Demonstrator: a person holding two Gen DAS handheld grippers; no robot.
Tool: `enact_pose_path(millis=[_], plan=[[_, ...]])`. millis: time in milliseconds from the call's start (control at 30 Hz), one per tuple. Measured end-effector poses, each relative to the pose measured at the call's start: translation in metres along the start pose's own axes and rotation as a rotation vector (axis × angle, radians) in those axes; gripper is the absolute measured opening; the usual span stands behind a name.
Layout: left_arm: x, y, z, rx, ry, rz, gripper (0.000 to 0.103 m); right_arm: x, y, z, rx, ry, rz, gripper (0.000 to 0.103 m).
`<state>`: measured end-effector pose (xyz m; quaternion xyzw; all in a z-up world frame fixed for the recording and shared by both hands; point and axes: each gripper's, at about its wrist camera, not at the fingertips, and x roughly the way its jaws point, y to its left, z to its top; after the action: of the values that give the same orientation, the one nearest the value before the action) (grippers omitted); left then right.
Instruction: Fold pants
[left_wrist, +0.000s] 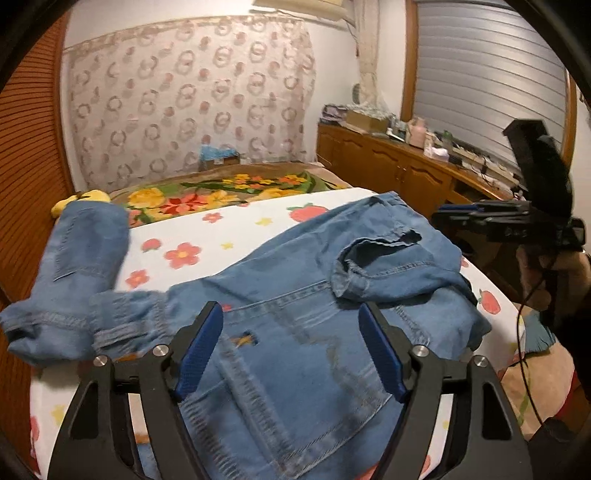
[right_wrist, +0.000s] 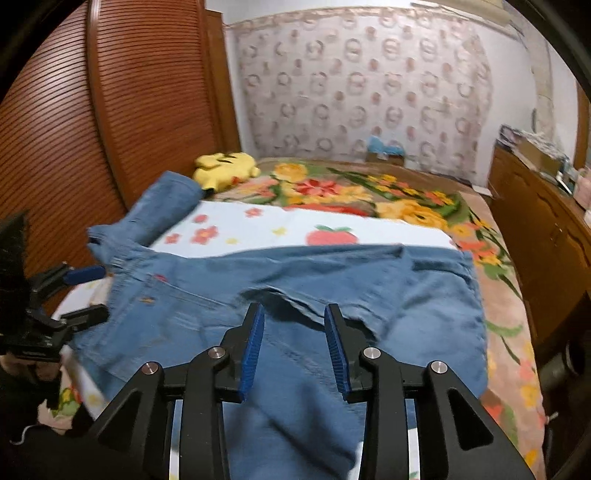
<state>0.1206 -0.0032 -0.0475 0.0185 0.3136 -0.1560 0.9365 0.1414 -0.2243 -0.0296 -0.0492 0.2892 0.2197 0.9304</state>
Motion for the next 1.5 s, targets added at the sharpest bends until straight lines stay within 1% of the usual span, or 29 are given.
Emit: enact_pose_path(millis=[67, 133, 267, 333, 467, 567, 667, 733, 767, 867, 900, 933, 1000, 1067, 1133, 1267, 1300, 1367, 1400, 1500], plan=[[0.008, -0.006, 0.007, 0.009, 0.01, -0.024, 0.073, 0.01, 0.001, 0.006, 0.012, 0.012, -0.017, 0.037], [0.018, -0.012, 0.014, 0.018, 0.026, -0.041, 0.069, 0.019, 0.0, 0.01, 0.024, 0.024, -0.035, 0.038], [0.04, -0.024, 0.024, 0.035, 0.073, -0.067, 0.056, 0.031, -0.001, 0.023, 0.049, 0.045, -0.064, 0.039], [0.054, -0.029, 0.026, 0.043, 0.103, -0.081, 0.053, 0.034, -0.005, 0.027, 0.07, 0.054, -0.053, 0.041], [0.078, -0.039, 0.027, 0.06, 0.17, -0.091, 0.044, 0.047, 0.0, 0.037, 0.088, 0.081, -0.03, 0.043], [0.099, -0.044, 0.025, 0.07, 0.247, -0.088, 0.042, 0.057, 0.009, 0.041, 0.096, 0.107, -0.017, 0.043], [0.107, -0.047, 0.023, 0.069, 0.274, -0.103, 0.036, 0.064, 0.017, 0.042, 0.108, 0.137, -0.001, 0.043], [0.105, -0.048, 0.022, 0.066, 0.268, -0.111, 0.029, 0.064, 0.016, 0.044, 0.112, 0.134, 0.003, 0.043], [0.104, -0.049, 0.022, 0.071, 0.265, -0.114, 0.022, 0.062, 0.016, 0.042, 0.111, 0.13, 0.007, 0.043], [0.098, -0.054, 0.022, 0.1, 0.244, -0.105, 0.018, 0.06, 0.013, 0.043, 0.112, 0.115, 0.02, 0.041], [0.097, -0.055, 0.022, 0.103, 0.239, -0.107, 0.016, 0.06, 0.012, 0.044, 0.109, 0.107, 0.028, 0.031], [0.093, -0.055, 0.022, 0.103, 0.227, -0.109, 0.016, 0.06, 0.012, 0.044, 0.107, 0.102, 0.035, 0.026], [0.082, -0.057, 0.023, 0.103, 0.198, -0.12, 0.015, 0.052, 0.014, 0.045, 0.093, 0.072, 0.031, 0.024], [0.07, -0.056, 0.025, 0.104, 0.168, -0.126, 0.013, 0.043, 0.02, 0.047, 0.071, 0.034, 0.05, 0.021], [0.057, -0.057, 0.026, 0.103, 0.136, -0.131, 0.013, 0.034, 0.024, 0.044, 0.052, 0.015, 0.058, 0.019], [0.023, -0.053, 0.029, 0.094, 0.061, -0.137, 0.011, 0.017, 0.036, 0.052, 0.014, -0.03, 0.085, 0.018], [0.011, -0.05, 0.029, 0.088, 0.04, -0.129, 0.01, 0.015, 0.039, 0.054, 0.009, -0.042, 0.094, 0.018], [-0.01, -0.042, 0.026, 0.072, -0.004, -0.121, 0.009, 0.007, 0.045, 0.058, -0.004, -0.065, 0.112, 0.018], [-0.019, -0.038, 0.024, 0.063, -0.016, -0.123, 0.009, 0.003, 0.044, 0.056, -0.012, -0.078, 0.129, 0.018], [-0.043, -0.026, 0.016, 0.048, -0.039, -0.1, 0.009, -0.008, 0.062, 0.062, -0.049, -0.106, 0.172, 0.018]])
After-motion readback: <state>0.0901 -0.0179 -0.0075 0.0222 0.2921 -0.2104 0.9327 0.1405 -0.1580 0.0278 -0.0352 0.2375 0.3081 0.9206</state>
